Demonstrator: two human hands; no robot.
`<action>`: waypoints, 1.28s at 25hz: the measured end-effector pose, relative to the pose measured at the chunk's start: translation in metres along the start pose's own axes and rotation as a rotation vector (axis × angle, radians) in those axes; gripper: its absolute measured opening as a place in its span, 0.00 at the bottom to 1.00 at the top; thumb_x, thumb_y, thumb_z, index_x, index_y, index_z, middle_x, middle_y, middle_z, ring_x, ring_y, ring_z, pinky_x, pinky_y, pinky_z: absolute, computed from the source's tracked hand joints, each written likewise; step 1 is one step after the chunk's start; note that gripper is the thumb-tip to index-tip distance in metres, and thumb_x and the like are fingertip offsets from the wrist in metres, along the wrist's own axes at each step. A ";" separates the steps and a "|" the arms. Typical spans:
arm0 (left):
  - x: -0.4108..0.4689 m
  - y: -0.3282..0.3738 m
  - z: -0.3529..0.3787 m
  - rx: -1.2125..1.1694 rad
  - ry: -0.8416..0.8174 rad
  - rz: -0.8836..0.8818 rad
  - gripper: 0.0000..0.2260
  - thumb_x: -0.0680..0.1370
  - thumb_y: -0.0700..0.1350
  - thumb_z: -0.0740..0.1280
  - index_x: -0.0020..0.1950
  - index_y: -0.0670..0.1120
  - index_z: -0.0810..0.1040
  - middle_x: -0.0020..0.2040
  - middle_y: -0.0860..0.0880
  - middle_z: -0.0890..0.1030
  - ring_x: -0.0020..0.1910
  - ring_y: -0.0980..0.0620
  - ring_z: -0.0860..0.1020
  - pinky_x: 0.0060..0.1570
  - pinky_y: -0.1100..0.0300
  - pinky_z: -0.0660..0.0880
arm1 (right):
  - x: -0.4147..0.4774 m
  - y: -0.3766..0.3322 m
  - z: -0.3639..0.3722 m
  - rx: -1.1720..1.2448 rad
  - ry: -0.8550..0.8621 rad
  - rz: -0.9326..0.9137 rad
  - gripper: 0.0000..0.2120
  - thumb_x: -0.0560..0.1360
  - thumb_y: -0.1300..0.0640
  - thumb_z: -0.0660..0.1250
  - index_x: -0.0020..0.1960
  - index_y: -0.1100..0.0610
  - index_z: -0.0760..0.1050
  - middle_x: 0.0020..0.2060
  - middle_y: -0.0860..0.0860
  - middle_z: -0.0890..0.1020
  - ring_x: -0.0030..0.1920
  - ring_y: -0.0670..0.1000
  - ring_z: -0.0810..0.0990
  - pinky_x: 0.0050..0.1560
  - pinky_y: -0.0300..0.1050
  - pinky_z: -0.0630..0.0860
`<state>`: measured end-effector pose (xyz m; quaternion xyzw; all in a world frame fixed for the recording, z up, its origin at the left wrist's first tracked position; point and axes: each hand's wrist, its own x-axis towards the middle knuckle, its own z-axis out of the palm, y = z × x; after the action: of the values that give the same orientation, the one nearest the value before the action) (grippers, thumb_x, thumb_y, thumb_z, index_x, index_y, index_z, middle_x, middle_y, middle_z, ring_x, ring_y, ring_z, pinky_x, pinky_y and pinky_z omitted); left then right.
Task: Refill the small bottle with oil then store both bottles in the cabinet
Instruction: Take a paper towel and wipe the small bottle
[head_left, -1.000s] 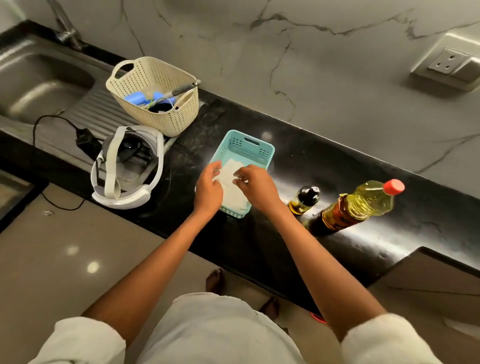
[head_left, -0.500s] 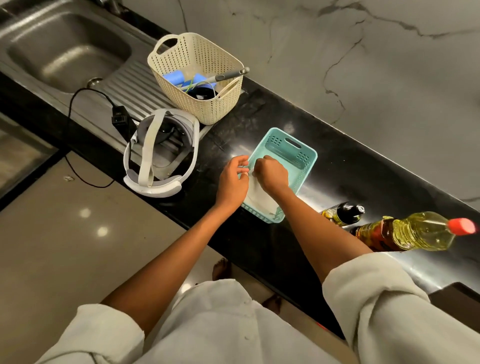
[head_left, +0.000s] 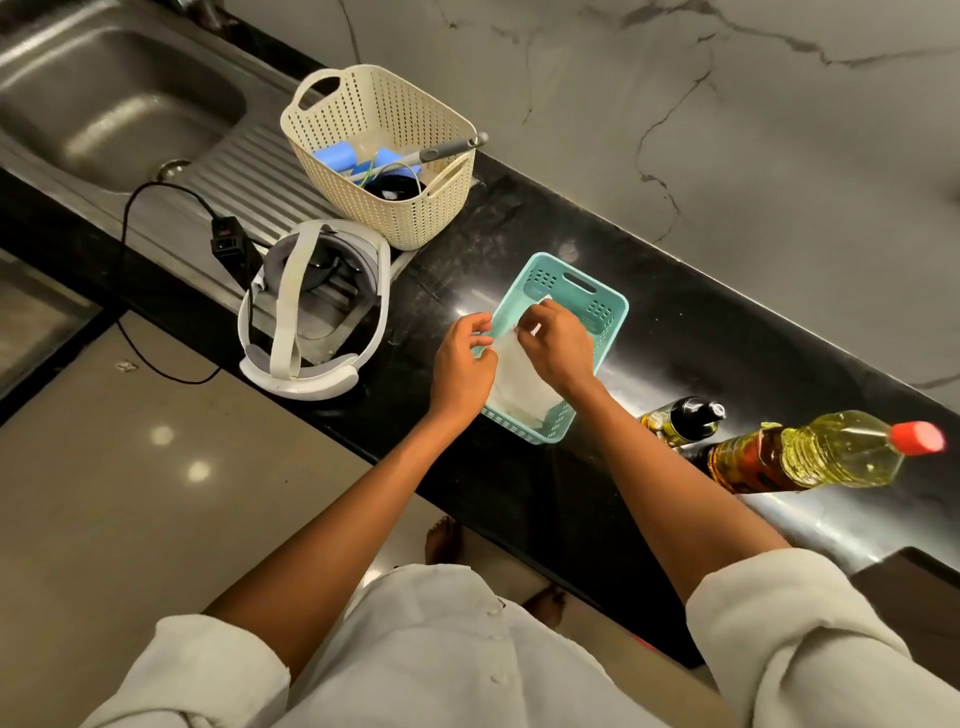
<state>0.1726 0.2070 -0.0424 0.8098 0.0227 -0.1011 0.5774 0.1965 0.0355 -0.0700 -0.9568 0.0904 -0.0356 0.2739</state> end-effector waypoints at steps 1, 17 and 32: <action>0.000 0.001 0.001 0.021 -0.004 0.014 0.20 0.80 0.33 0.68 0.70 0.46 0.78 0.66 0.50 0.80 0.62 0.54 0.81 0.52 0.71 0.78 | -0.002 0.001 -0.004 0.080 0.034 0.043 0.02 0.77 0.54 0.73 0.46 0.52 0.83 0.47 0.46 0.83 0.44 0.49 0.81 0.40 0.48 0.77; 0.017 0.024 0.021 0.246 -0.163 0.003 0.19 0.83 0.40 0.70 0.75 0.46 0.78 0.65 0.44 0.84 0.62 0.46 0.84 0.61 0.52 0.81 | -0.013 -0.002 -0.019 0.447 -0.042 0.195 0.04 0.77 0.58 0.76 0.46 0.57 0.83 0.45 0.51 0.87 0.47 0.52 0.84 0.50 0.52 0.81; -0.071 0.052 0.056 -0.343 -0.376 -0.210 0.07 0.82 0.42 0.73 0.59 0.45 0.86 0.50 0.48 0.90 0.47 0.51 0.88 0.41 0.57 0.85 | -0.171 0.009 -0.111 1.068 0.217 0.542 0.07 0.76 0.63 0.78 0.52 0.63 0.85 0.49 0.62 0.87 0.52 0.66 0.87 0.54 0.61 0.85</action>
<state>0.1038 0.1429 0.0020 0.6604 0.0156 -0.3036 0.6866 0.0141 0.0034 0.0160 -0.6211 0.3277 -0.1023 0.7046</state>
